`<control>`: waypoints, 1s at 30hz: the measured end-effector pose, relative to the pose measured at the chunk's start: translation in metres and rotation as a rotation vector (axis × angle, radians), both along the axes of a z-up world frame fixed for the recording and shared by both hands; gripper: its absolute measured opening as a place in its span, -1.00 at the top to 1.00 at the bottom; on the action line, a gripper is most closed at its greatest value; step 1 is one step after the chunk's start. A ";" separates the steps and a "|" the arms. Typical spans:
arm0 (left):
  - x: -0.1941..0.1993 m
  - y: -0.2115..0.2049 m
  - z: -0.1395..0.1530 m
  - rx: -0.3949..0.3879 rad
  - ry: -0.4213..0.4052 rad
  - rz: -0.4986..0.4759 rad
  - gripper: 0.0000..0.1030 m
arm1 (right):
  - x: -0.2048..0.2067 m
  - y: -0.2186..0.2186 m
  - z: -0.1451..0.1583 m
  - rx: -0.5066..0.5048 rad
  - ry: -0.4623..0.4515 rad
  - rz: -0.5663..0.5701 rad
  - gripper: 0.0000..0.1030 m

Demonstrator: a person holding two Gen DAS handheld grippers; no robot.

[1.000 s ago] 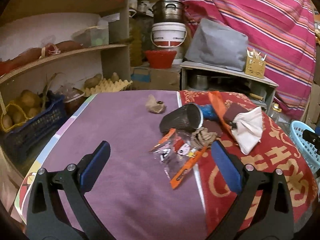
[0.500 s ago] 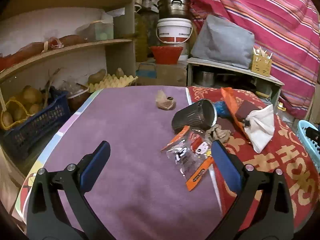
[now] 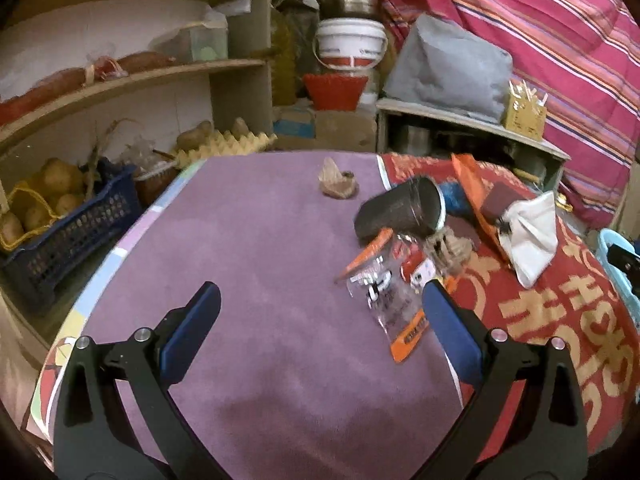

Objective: Collect trash
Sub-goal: 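Move the left gripper to the orange-striped clear wrapper while the right gripper approaches the white tissue, then close the left gripper on the orange-striped wrapper while the right gripper grasps the white tissue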

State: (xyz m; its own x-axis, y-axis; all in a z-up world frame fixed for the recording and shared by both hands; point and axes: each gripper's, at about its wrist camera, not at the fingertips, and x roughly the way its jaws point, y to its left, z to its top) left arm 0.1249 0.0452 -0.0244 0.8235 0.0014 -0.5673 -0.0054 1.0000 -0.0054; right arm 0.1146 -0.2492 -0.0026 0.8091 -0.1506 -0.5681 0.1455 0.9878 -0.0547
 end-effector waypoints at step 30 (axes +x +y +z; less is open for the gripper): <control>0.045 -0.040 -0.029 0.012 0.173 -0.160 0.46 | 0.060 0.028 -0.026 0.054 0.117 0.064 -0.80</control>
State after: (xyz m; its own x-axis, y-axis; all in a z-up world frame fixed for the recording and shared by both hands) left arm 0.1703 0.0056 -0.0531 0.7043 -0.1141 -0.7007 0.1537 0.9881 -0.0064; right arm 0.1743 -0.2212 -0.0291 0.7438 -0.0671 -0.6650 0.0776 0.9969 -0.0138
